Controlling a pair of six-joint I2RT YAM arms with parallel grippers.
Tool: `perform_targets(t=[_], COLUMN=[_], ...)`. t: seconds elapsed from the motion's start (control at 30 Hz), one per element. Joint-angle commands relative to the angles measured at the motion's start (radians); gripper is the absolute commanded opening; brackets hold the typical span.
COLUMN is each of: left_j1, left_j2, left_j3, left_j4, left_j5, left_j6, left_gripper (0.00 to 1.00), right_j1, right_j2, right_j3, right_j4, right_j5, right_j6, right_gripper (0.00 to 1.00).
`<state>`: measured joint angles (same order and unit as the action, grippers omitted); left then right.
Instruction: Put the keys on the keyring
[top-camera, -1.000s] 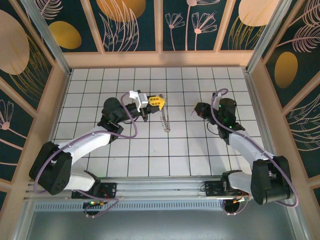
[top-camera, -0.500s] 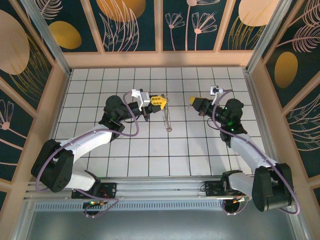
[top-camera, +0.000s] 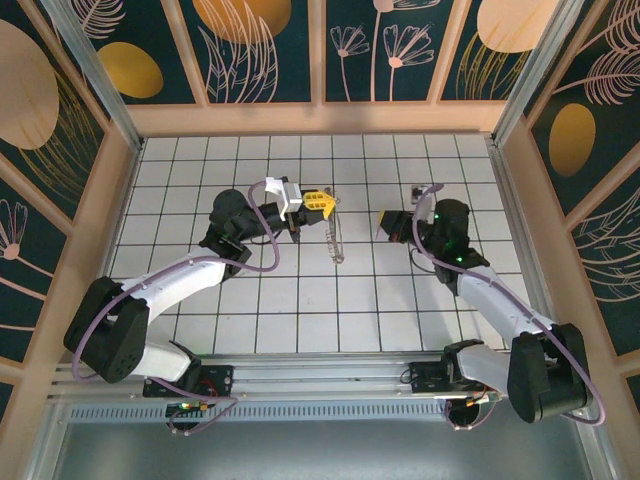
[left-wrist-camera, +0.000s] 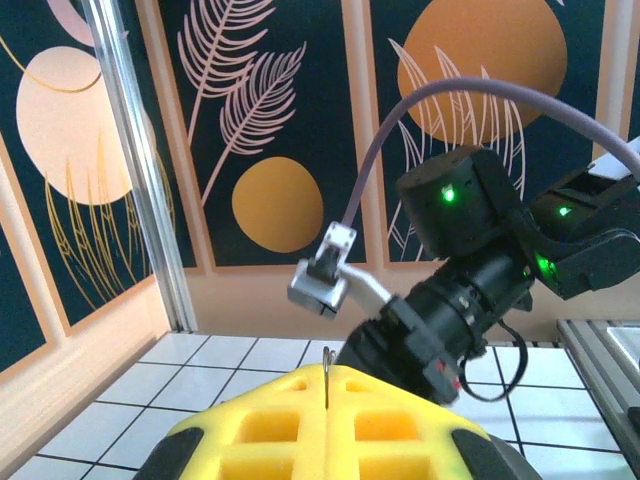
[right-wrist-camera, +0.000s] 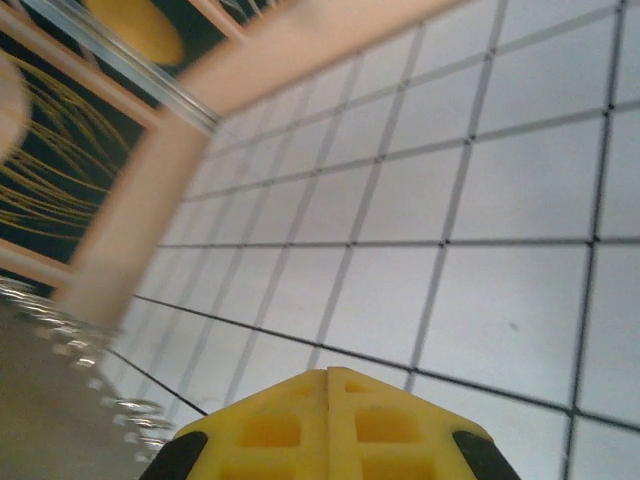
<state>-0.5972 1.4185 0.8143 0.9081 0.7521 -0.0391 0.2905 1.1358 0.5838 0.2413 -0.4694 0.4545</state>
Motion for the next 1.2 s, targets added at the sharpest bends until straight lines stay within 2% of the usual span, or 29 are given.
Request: perform_targets(t=[0.0,0.13,0.33,0.6,0.83,0.87,0.93,0.97,1.03,1.17], left_j1=[-0.009,-0.009,-0.010,-0.010,-0.010,-0.010,-0.009,-0.010,-0.010,-0.010], left_j2=[0.003,-0.004,-0.019,-0.035,-0.043,-0.043,-0.039,-0.039,-0.037,-0.038], left_j3=[0.029,0.023,0.020,0.014,0.003,0.003,0.004,0.005,0.005,0.003], left_j4=[0.041,0.040,0.025,0.014,0.015,0.016,0.018,0.020,0.023,0.031], left_j5=[0.016,0.015,0.012,0.009,0.008,0.007,0.010,0.012,0.015,0.017], left_j6=[-0.020,-0.021,-0.014,-0.008,-0.005,-0.004,-0.005,-0.005,-0.008,-0.011], left_gripper=[0.00,0.00,0.00,0.00,0.00,0.00,0.00,0.00,0.00,0.00], right_j1=[0.058,0.126,0.199,0.236,0.237,0.237,0.237,0.237,0.237,0.237], right_j2=[0.019,0.092,0.273,0.478,0.540,0.536,0.520,0.505,0.473,0.417], right_j3=[0.031,0.012,0.044,0.128,0.184,0.187,0.194,0.195,0.193,0.186], right_j4=[-0.186,-0.216,-0.194,-0.145,-0.148,-0.150,-0.158,-0.162,-0.169,-0.201], right_j5=[0.187,0.293,0.361,0.373,0.373,0.377,0.389,0.395,0.407,0.431], right_j6=[-0.071,-0.068,-0.084,-0.096,-0.086,-0.083,-0.078,-0.072,-0.057,-0.032], right_gripper=[0.00,0.00,0.00,0.00,0.00,0.03,0.21,0.26,0.31,0.33])
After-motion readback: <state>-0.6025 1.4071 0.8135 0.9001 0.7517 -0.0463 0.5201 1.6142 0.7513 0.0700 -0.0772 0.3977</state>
